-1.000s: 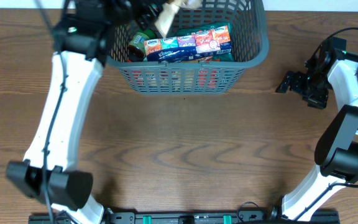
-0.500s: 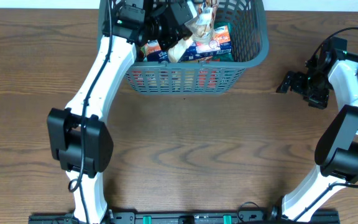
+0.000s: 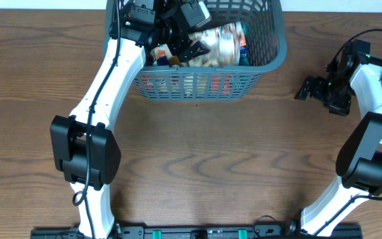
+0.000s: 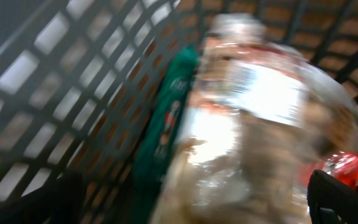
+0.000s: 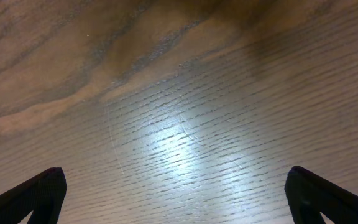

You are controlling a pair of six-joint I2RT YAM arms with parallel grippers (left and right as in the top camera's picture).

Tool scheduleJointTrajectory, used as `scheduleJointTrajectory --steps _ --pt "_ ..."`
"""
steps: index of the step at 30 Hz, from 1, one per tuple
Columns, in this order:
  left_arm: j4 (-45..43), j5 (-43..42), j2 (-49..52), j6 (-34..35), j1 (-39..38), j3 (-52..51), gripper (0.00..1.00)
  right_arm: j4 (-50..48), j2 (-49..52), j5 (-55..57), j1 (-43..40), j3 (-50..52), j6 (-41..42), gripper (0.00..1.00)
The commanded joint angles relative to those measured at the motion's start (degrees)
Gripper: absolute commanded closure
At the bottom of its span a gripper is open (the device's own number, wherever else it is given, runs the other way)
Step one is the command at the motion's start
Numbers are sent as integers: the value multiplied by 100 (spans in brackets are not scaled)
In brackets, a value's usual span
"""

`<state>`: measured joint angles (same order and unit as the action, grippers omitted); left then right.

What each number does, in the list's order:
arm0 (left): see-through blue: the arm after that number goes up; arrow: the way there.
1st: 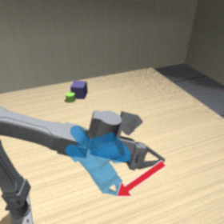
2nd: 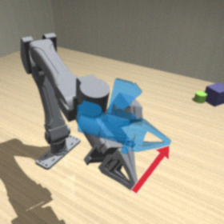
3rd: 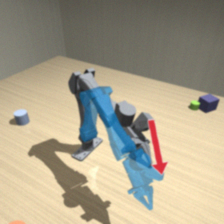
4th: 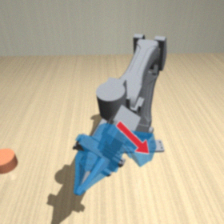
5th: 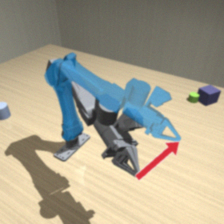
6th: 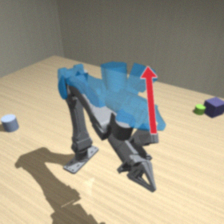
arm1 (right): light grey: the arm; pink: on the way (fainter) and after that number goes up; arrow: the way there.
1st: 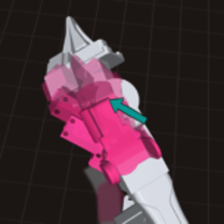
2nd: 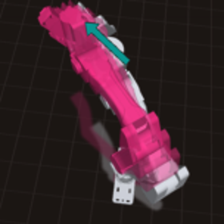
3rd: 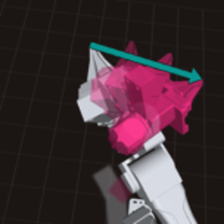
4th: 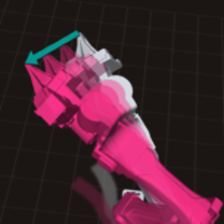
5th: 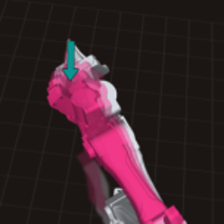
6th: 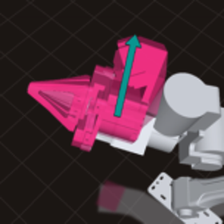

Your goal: Pack container

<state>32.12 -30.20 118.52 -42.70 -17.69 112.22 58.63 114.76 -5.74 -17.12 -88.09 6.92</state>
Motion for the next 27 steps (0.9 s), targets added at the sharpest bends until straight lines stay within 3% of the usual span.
scheduleJointTrajectory --steps 1,5,10,18,27 --pt "157 1285 -321 190 -2 146 2 -63 -22 35 -48 4 -144 1" --pt "509 2352 -874 1086 33 256 2 -208 -22 35 -46 -275 -227 1" --pt "1137 2435 -1838 1397 267 256 1 192 -22 35 -35 -1563 -527 1" --pt "2000 2815 -3176 2815 1099 256 1 1626 -50 127 116 -4118 -767 1" --pt "2935 2841 -4129 3080 1639 -256 1 2291 -1093 400 385 -4332 -656 1"
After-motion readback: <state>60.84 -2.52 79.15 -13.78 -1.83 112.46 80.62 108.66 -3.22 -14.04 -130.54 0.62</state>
